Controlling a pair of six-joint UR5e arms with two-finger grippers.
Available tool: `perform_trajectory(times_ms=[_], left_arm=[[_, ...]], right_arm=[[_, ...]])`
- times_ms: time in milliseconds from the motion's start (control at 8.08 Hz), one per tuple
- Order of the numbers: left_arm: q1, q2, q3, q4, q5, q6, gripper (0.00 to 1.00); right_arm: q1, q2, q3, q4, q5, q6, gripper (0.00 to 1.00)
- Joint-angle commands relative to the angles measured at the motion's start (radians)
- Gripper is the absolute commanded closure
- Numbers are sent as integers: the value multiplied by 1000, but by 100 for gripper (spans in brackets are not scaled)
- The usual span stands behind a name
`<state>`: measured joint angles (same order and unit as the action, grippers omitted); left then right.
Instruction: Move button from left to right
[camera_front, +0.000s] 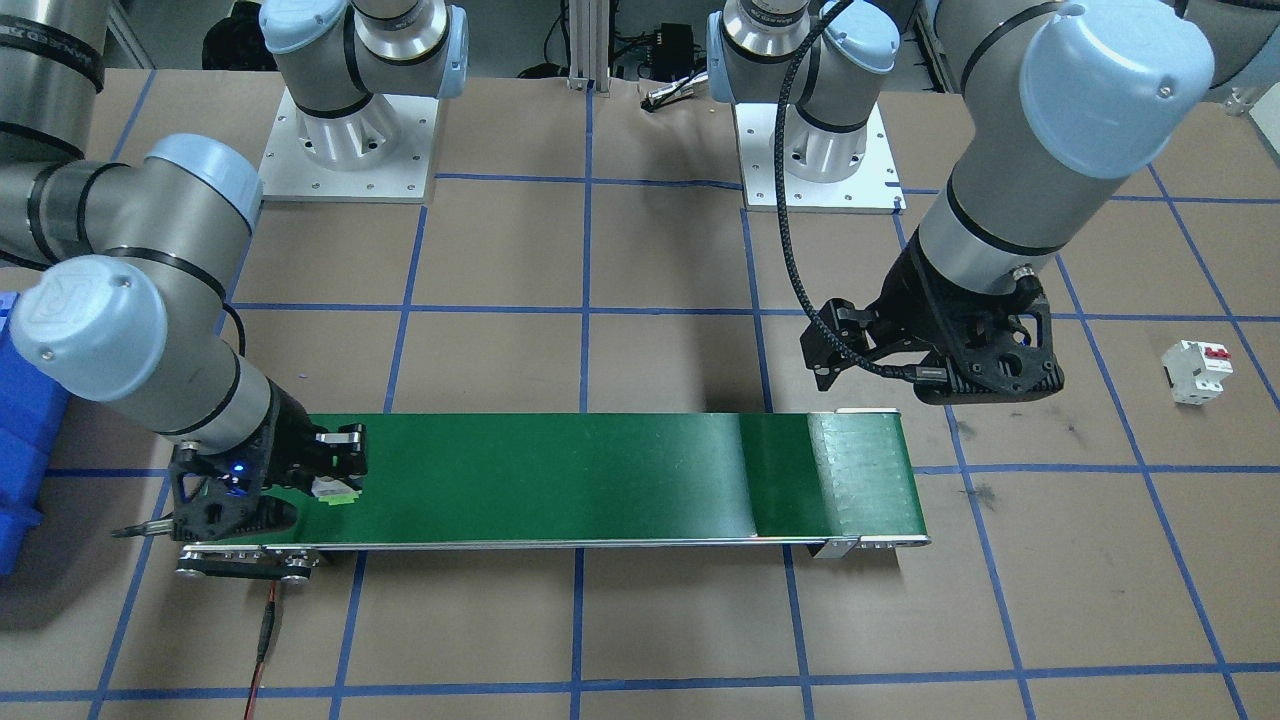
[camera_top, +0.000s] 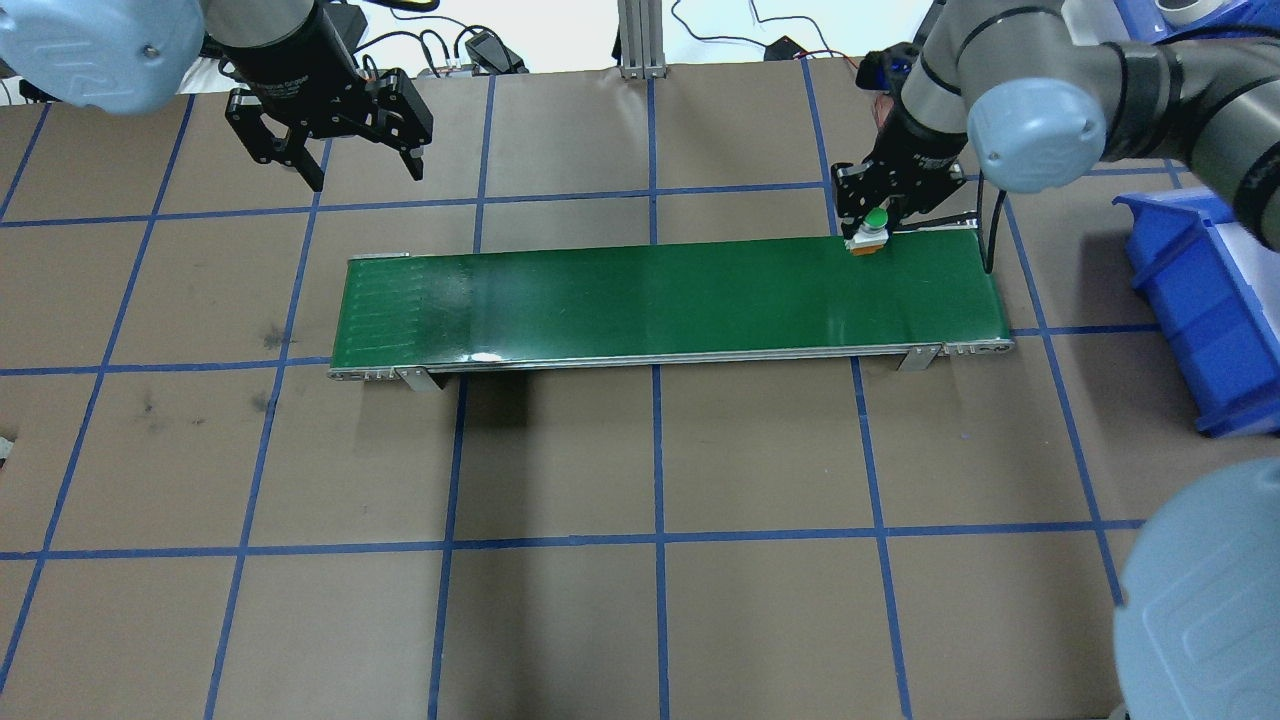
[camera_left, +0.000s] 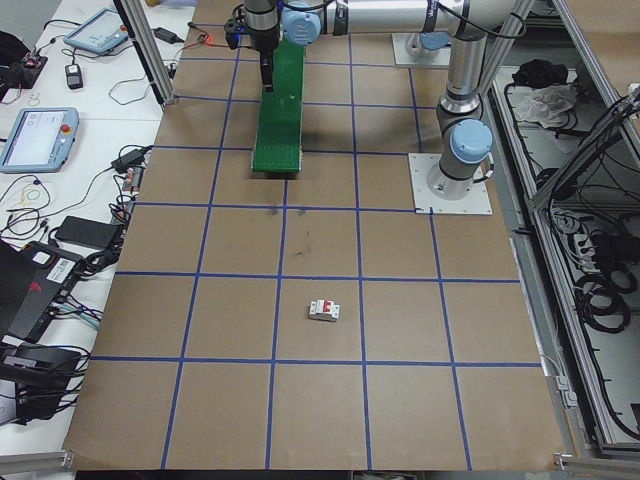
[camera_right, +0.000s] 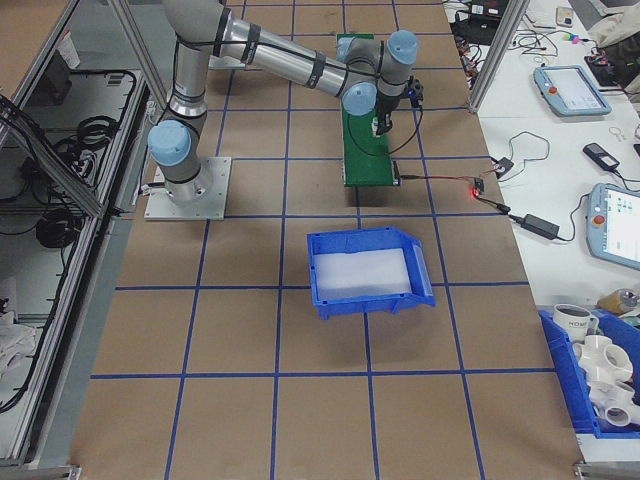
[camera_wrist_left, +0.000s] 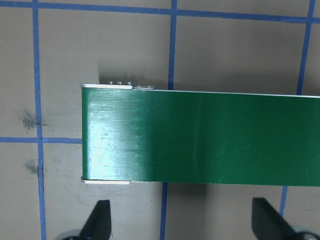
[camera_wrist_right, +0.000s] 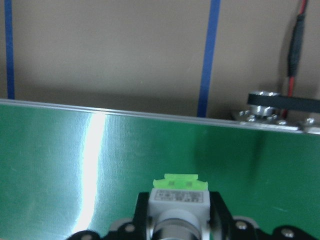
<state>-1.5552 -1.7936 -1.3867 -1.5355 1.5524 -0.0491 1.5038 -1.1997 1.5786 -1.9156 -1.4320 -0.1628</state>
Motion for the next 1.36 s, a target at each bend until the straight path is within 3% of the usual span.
perform_trajectory(times_ms=[0, 124, 371, 867, 1238], left_arm=[[1, 0, 0, 0, 0, 0, 0], [0, 0, -2, 0, 0, 0, 0], [1, -1, -2, 0, 0, 0, 0], [0, -1, -2, 0, 0, 0, 0], [1, -1, -2, 0, 0, 2, 0]], right_arm=[[-81, -59, -104, 133, -59, -132, 100], [-179, -96, -109, 182, -79, -264, 100], [-339, -129, -155, 191, -178, -514, 100], [-561, -112, -195, 176, -163, -742, 100], [-594, -8, -180, 115, -144, -797, 100]])
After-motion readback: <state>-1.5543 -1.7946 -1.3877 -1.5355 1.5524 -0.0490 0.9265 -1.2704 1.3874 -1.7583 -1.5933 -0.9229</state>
